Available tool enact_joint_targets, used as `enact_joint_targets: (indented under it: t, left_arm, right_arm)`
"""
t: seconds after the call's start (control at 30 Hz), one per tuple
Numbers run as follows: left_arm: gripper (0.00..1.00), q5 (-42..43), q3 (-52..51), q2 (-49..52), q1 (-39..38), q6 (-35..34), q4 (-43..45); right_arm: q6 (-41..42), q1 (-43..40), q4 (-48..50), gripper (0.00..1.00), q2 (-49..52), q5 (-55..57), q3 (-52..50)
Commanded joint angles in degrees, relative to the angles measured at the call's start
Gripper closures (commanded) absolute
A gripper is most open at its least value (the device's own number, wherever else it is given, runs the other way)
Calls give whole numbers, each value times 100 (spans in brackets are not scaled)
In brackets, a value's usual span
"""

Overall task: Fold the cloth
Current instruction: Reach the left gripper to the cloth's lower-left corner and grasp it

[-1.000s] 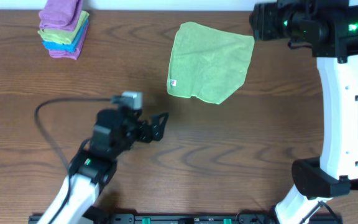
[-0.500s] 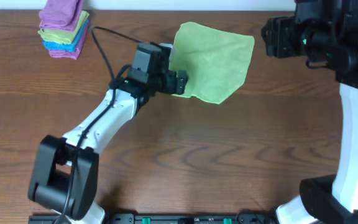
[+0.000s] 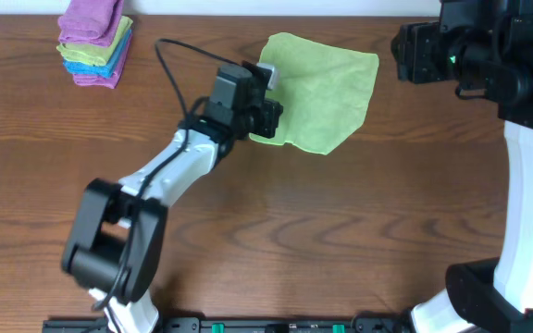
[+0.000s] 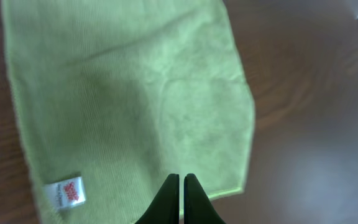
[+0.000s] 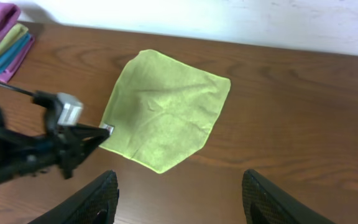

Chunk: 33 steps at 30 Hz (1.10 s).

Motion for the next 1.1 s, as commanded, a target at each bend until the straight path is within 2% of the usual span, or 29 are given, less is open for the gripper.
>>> enact_joint_targets:
  t: [0.0, 0.33, 0.67, 1.07]
  left_arm:
    - [94, -376, 116, 398, -55, -42, 227]
    - [94, -1888, 116, 811, -72, -39, 262]
    - [94, -1847, 116, 1058, -81, -42, 116]
    - [94, -2540, 116, 1060, -81, 7, -616]
  right_arm:
    - [-52, -52, 31, 36, 7, 61, 0]
    - [-55, -52, -96, 37, 7, 170, 0]
    - [-55, -52, -39, 36, 13, 214, 0]
    - [-125, -55, -20, 36, 50, 428, -85]
